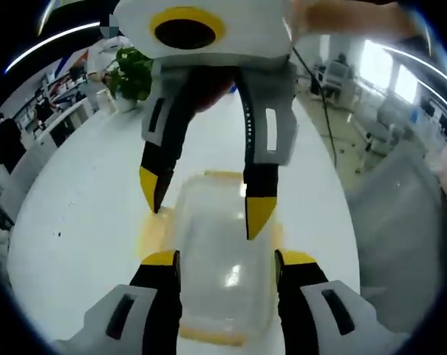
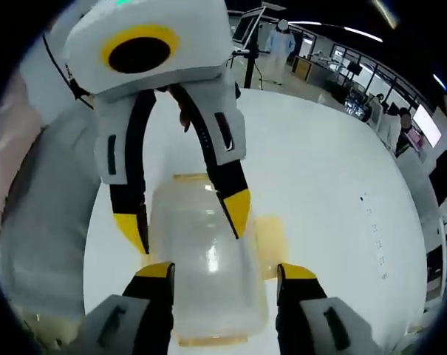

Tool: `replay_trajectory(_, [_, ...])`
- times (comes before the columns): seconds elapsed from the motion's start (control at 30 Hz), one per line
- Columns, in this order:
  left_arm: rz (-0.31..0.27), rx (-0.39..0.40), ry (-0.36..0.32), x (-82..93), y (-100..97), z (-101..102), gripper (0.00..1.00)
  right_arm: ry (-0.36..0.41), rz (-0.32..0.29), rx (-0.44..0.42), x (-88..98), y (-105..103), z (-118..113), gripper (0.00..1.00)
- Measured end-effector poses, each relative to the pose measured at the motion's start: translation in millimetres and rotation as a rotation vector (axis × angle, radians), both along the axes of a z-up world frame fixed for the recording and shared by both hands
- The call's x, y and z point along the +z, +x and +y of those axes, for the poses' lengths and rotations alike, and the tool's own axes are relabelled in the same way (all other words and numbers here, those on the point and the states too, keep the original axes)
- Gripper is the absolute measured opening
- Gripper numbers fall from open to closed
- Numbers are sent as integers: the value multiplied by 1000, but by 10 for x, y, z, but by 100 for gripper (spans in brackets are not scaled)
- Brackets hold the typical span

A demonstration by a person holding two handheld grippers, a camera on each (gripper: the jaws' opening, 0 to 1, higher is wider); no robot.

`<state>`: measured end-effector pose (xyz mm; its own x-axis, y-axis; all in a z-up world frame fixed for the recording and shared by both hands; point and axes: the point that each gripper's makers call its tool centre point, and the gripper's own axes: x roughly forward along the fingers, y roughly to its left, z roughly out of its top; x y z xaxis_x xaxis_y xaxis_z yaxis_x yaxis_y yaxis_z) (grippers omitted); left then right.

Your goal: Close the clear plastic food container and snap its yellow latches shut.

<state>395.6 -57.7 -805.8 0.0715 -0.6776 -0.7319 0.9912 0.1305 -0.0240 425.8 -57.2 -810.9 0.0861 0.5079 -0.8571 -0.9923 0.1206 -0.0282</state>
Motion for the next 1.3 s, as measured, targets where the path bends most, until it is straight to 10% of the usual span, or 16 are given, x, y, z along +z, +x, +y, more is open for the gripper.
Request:
replay_trajectory(0.6, [-220,-61,139,-136,-16,-51,61,-11,187,36,-90,-25,126,56])
replay_trajectory(1.3, [-213,-32,99,-133,5,-49,59,-87,316,84,-153,-26,127,53])
